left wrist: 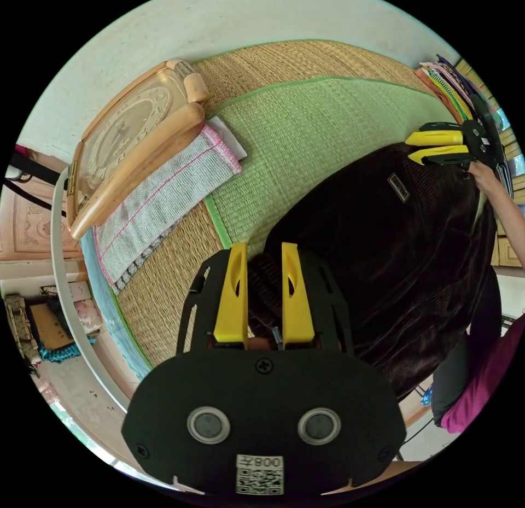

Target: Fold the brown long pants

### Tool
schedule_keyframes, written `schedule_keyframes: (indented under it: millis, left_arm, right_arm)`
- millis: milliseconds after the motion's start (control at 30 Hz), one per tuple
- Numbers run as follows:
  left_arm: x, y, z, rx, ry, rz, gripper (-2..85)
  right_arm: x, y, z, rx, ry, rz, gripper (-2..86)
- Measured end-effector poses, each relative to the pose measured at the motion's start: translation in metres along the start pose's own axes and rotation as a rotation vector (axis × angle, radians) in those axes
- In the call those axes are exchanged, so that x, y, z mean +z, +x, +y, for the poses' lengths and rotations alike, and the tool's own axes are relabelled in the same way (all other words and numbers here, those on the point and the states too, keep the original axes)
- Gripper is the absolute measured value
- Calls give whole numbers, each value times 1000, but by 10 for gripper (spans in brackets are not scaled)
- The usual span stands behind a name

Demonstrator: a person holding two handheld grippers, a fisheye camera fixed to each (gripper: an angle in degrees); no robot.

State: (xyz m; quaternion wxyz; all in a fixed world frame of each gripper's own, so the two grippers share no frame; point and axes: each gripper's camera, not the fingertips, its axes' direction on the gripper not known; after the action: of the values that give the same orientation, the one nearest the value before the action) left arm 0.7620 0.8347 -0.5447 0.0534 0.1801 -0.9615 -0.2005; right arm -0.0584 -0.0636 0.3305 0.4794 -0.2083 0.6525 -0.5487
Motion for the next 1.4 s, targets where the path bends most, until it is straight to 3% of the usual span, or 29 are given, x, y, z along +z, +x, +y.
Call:
schedule_keyframes:
  millis: [467,833,1400]
  left_arm:
    - [-48,-6,-22,61,12,-143,70]
    - [-109,-38,-10,-49,-8,-161,10]
    - [-249,-69,98,-10,71,-197,6]
  right_arm:
    - [-13,56,17,68,50,-19,74]
    - [-47,109,36,132,19,-24,31]
    - [-231,158,132,154,132,0,20]
